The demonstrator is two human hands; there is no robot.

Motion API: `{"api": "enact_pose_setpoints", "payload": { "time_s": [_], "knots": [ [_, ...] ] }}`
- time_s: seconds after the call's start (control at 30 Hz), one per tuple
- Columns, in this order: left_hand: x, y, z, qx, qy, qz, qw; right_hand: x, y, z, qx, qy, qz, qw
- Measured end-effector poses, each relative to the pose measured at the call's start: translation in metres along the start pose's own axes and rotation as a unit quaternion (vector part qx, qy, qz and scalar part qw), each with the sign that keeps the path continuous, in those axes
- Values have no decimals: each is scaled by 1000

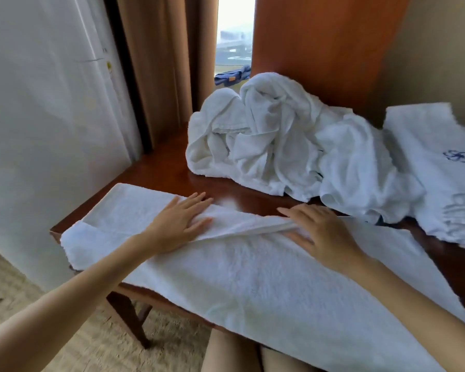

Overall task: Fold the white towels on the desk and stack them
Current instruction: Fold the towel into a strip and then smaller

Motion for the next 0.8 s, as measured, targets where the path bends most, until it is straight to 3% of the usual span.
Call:
{"api": "enact_pose_setpoints", "payload": {
  "time_s": [0.13, 0.3, 0.47, 0.53, 0.67, 0.8],
  "knots": [
    [1, -9, 22, -7, -4, 4, 1000, 34, 77, -66, -207, 0, 56, 977],
    [7, -4, 48, -7, -15, 23, 1000, 49, 112, -113, -301, -14, 27, 953],
    [10, 84, 60, -121, 45, -37, 991, 54, 127, -102, -286, 54, -19, 957],
    [-1, 124, 69, -145, 47, -11, 988, 60, 128, -95, -260, 77, -67, 960],
    [-14, 166, 91, -105, 94, -4, 990, 70, 129, -83, -197, 73, -192, 959],
    [-11, 179, 118, -82, 107, 1, 991, 84, 145, -69, -195, 72, -248, 946]
  ]
}}
Point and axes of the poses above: each hand's wrist, its own z-axis towards the middle knuckle, its own x-axis out of the back of the hand, y = z × x, the point moved 4 cm from there along z, towards the middle knuckle, and after that the axes turned 1 degree about -z, right-handed, at the moved point
